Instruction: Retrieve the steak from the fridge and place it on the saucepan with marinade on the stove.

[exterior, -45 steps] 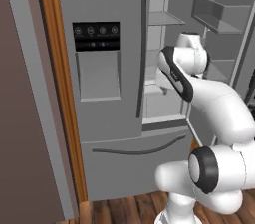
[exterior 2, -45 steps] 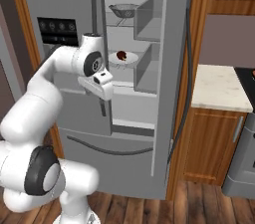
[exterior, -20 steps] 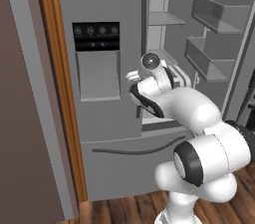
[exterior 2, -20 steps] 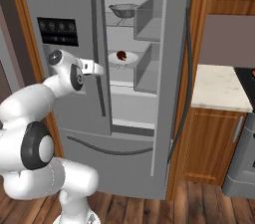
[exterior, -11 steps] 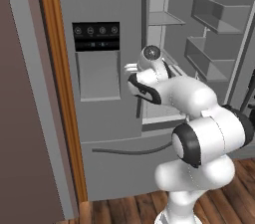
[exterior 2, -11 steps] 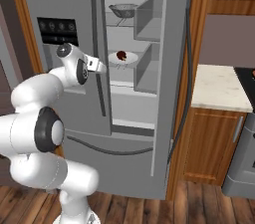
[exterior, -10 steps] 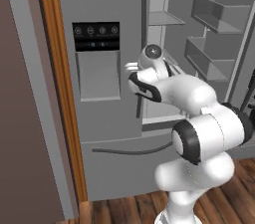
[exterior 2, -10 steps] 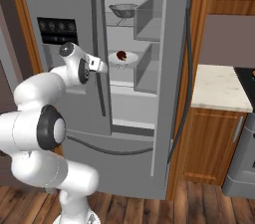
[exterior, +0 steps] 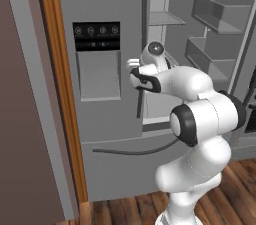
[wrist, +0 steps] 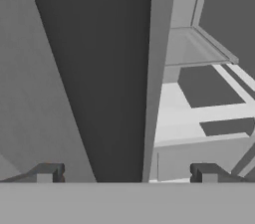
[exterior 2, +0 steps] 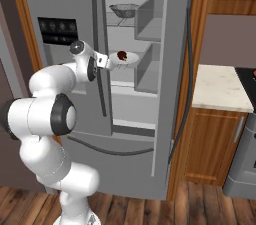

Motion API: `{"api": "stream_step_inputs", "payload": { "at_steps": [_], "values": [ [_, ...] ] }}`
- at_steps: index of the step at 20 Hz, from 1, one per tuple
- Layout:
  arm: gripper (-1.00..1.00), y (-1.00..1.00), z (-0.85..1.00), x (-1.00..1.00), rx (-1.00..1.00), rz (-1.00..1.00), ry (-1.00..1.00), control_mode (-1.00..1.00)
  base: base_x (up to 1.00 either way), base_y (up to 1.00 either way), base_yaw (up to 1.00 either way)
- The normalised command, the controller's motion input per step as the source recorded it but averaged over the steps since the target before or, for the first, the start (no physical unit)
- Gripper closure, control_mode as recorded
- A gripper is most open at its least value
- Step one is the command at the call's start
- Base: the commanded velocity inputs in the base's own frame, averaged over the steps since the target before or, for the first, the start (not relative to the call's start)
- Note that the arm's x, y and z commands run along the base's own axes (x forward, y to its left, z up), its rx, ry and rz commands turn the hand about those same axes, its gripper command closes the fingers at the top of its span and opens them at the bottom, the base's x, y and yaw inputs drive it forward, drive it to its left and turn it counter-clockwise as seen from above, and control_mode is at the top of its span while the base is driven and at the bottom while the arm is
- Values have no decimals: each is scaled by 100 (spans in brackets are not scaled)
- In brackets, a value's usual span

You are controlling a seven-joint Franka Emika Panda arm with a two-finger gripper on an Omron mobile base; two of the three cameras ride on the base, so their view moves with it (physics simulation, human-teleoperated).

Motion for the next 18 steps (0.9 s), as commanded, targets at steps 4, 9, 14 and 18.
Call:
{"api": "stream_step_inputs", "payload": {
  "at_steps": [4,9,14,18],
  "values": [
    [-100,0,0,54,0,0,0,-100,0,0,0],
    [100,1,0,18,0,-1,1,-100,0,0,0],
    [100,16,0,-31,0,-15,8,-100,0,0,0],
    [100,44,0,-86,0,-26,1,-100,0,0,0]
  ]
}}
